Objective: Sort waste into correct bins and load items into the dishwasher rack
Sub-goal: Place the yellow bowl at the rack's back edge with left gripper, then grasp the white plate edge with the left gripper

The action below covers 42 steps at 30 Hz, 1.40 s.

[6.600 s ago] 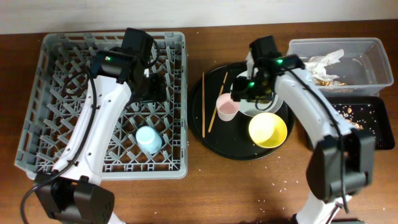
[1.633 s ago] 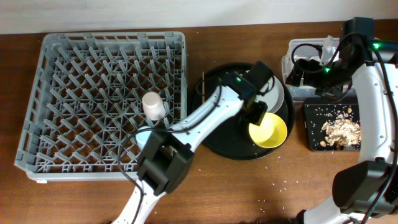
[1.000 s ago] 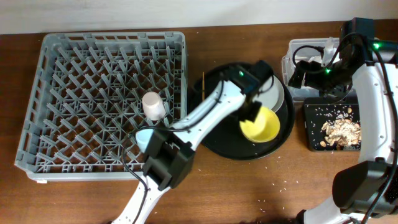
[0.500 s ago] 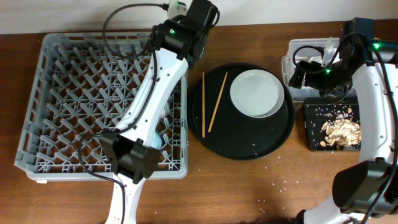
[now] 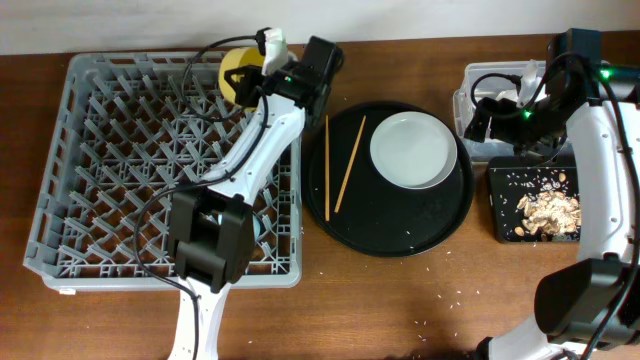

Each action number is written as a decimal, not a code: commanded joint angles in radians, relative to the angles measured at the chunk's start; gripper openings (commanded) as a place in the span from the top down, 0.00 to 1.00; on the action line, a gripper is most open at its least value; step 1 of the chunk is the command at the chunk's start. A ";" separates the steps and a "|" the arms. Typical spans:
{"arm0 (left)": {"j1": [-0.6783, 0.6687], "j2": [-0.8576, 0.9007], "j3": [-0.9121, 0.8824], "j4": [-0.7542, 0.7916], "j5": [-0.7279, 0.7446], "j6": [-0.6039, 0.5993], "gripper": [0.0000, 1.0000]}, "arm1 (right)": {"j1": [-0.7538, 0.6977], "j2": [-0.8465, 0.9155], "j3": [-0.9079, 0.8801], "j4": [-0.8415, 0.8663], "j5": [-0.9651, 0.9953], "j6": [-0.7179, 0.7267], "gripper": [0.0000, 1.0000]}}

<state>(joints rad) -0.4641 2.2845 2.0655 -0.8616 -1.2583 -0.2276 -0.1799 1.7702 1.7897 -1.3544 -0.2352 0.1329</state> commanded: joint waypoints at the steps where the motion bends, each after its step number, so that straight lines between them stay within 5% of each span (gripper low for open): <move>1: 0.003 0.005 -0.042 0.056 -0.044 -0.003 0.99 | -0.005 -0.014 0.017 0.000 0.011 0.005 0.02; 11: 0.003 0.026 -0.088 0.241 -0.048 -0.002 0.99 | -0.005 -0.014 0.017 0.000 0.011 0.005 0.02; 28: -0.043 0.088 -0.088 0.240 -0.153 -0.002 0.97 | -0.005 -0.014 0.017 0.000 0.011 0.006 0.01; 38: -0.111 0.087 -0.088 0.169 -0.151 0.014 0.44 | -0.005 -0.014 0.017 0.000 0.011 0.005 0.01; 42: -0.123 0.079 -0.080 0.169 -0.020 0.155 0.43 | -0.005 -0.014 0.017 0.000 0.011 0.005 0.02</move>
<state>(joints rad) -0.5777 2.3501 1.9800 -0.6918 -1.3766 -0.1860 -0.1799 1.7702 1.7897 -1.3544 -0.2348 0.1326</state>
